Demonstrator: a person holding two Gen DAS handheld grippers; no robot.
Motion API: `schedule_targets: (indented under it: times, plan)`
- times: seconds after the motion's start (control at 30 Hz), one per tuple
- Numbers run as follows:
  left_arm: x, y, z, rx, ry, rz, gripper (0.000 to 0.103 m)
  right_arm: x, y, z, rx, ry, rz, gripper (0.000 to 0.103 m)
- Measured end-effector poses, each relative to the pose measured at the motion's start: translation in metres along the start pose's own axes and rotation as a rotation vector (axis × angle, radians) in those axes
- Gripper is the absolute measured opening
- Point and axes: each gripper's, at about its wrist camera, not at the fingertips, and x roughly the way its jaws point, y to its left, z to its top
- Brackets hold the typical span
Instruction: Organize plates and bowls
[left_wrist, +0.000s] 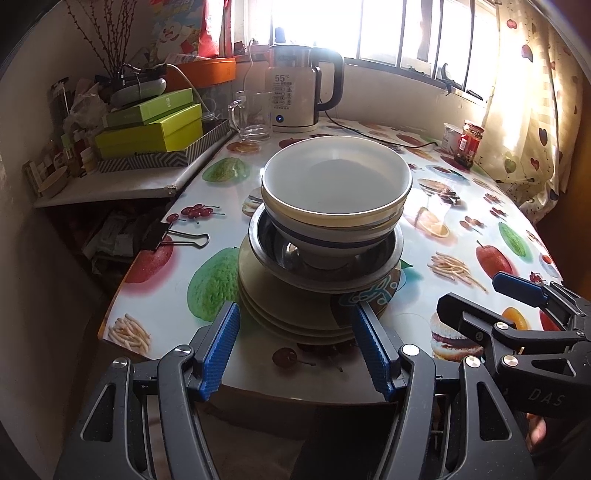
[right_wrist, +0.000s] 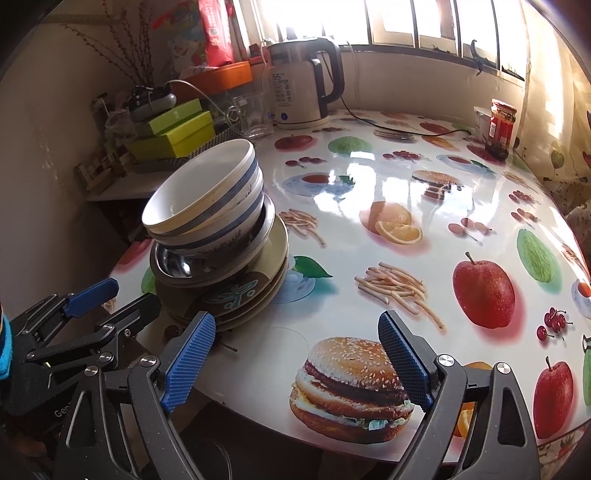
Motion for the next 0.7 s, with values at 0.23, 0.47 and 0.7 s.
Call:
schedule_targets:
  times: [0.23,0.47,0.7]
  plan:
    - [0.0016,0.0002,-0.0001,-0.007,0.003,0.0,0.064,0.0012,-0.0023,-0.0004,0.005,0.005,-0.004,0.091]
    - [0.0017,-0.0005,0.0004,-0.001,0.0,0.003,0.064,0.0012,-0.0024,-0.0006,0.007,0.006,-0.005,0.091]
    - [0.0026,-0.0011,0.0006,0.0,0.0,0.0,0.064,0.001,-0.0034,-0.001,0.012,0.008,-0.007,0.091]
